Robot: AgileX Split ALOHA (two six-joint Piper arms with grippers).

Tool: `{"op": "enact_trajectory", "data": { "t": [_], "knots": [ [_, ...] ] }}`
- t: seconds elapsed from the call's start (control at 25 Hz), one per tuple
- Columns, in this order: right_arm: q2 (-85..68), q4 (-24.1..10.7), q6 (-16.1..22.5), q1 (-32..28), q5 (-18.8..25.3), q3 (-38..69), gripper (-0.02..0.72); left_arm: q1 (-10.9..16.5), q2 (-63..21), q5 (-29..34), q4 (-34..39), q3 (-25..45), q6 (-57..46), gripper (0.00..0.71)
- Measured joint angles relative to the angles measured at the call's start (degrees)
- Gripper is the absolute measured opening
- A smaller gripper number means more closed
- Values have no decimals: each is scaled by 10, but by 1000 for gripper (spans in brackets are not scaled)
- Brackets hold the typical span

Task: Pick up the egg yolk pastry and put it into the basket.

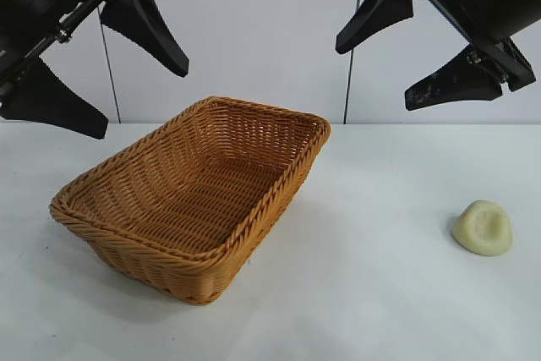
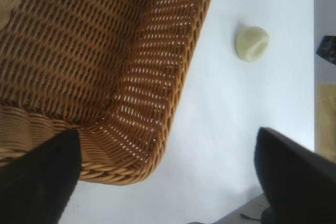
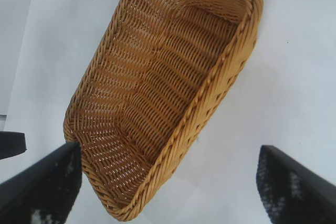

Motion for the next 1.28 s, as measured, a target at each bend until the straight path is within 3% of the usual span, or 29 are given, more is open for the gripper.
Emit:
{"op": "enact_trajectory", "data": {
  "t": [1.28],
  "knots": [
    [0,0,0,0,-1,0,646,0,0,-10,0,0,0,645]
  ]
}}
